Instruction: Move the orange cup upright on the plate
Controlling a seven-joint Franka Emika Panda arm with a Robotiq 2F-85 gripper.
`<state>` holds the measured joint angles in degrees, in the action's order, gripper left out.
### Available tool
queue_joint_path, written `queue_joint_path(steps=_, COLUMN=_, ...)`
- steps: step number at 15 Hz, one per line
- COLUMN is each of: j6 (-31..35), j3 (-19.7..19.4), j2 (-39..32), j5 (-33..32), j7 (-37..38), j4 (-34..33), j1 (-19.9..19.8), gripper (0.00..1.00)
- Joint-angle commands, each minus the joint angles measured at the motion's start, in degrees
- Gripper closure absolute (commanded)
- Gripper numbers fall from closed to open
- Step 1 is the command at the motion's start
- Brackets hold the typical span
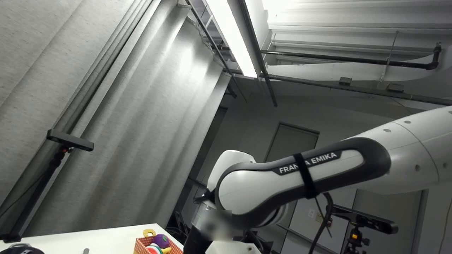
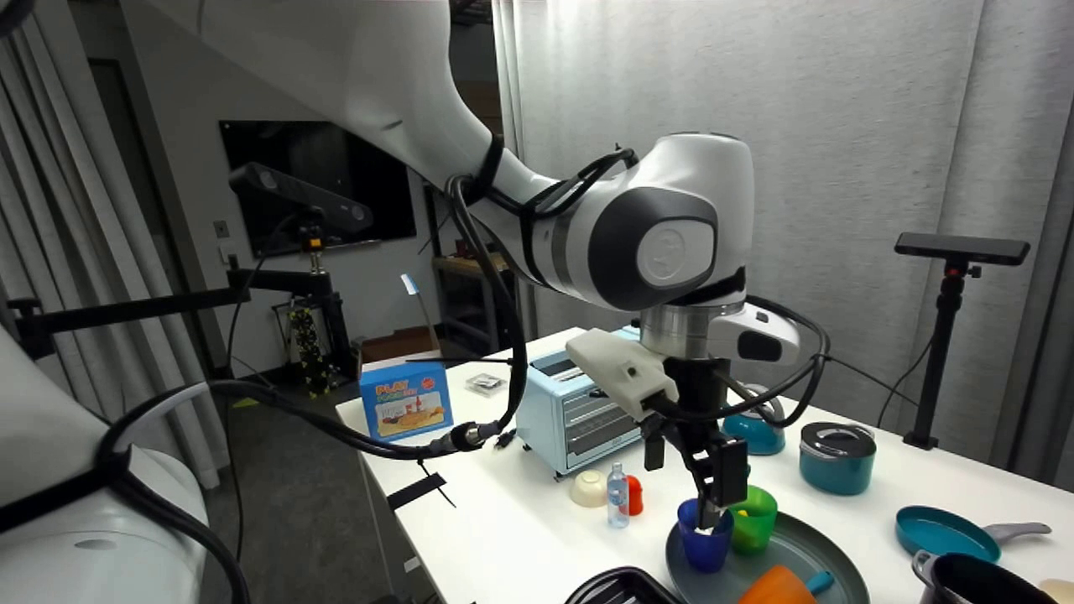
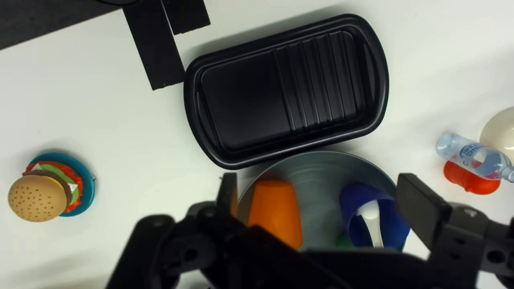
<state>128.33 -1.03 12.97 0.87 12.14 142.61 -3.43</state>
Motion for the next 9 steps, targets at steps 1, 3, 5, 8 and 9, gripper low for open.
queue_joint_path(steps=1, j6=0.79, j3=-0.44, j2=-6.13, j5=0.78, j7=-0.92, j4=-4.78, j1=0.04, gripper=0.0)
queue_joint_path(steps=3, j6=1.4, j3=-0.33, j2=-8.42, j5=0.35, j7=-1.01, j4=-6.11, j1=0.18, gripper=0.0)
queue_joint_path(steps=5, j6=2.37, j3=-0.36, j2=-10.48, j5=0.26, j7=-1.43, j4=-7.2, j1=0.29, gripper=0.0)
queue_joint_path(steps=8, j6=4.7, j3=-0.59, j2=-13.56, j5=0.5, j7=-2.26, j4=-8.54, j1=0.27, gripper=0.0)
queue_joint_path(steps=9, j6=5.64, j3=-0.65, j2=-14.46, j5=0.63, j7=-2.55, j4=-8.9, j1=0.26, gripper=0.0)
